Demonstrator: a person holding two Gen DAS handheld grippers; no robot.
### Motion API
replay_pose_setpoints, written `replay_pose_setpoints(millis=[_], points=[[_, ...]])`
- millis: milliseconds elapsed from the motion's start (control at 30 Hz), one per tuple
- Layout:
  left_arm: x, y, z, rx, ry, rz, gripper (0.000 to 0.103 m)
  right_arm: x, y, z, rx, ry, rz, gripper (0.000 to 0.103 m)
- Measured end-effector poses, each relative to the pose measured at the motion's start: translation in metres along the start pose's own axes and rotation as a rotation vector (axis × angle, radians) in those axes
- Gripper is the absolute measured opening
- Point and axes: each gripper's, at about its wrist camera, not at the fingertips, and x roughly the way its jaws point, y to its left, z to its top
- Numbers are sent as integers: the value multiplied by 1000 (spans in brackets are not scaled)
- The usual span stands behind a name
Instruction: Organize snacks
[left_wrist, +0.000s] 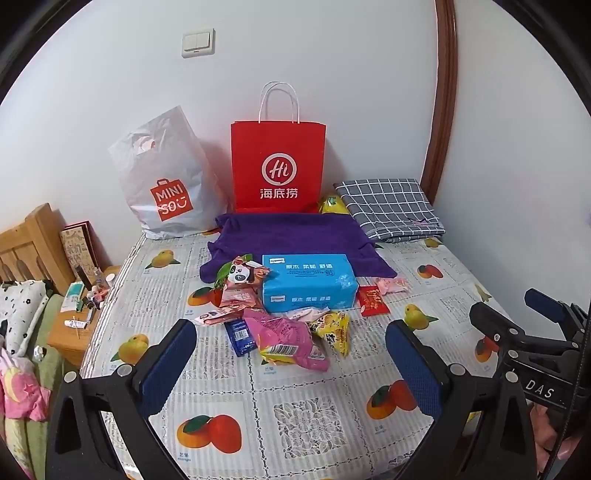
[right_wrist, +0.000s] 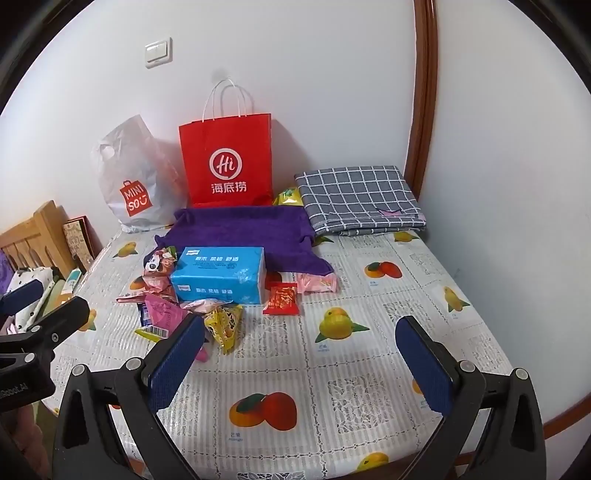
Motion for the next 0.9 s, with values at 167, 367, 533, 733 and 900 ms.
replay_pose_setpoints(millis=[167, 367, 533, 733, 900], points=[[0, -1, 0, 1, 0, -2, 103, -3, 1, 0, 1, -7, 1, 102], [-1, -3, 1, 3, 1, -5, 103, -3, -1, -1, 9, -5, 4, 102], [-1, -4, 0, 1, 1, -7, 103, -4, -1, -2, 14, -6, 6, 102], [-1, -4, 1, 1, 0, -6, 103, -5, -1, -2, 12, -7, 7, 102], [-2, -4, 3, 1, -2, -7, 103, -7, -1, -1, 16, -14, 7, 102]])
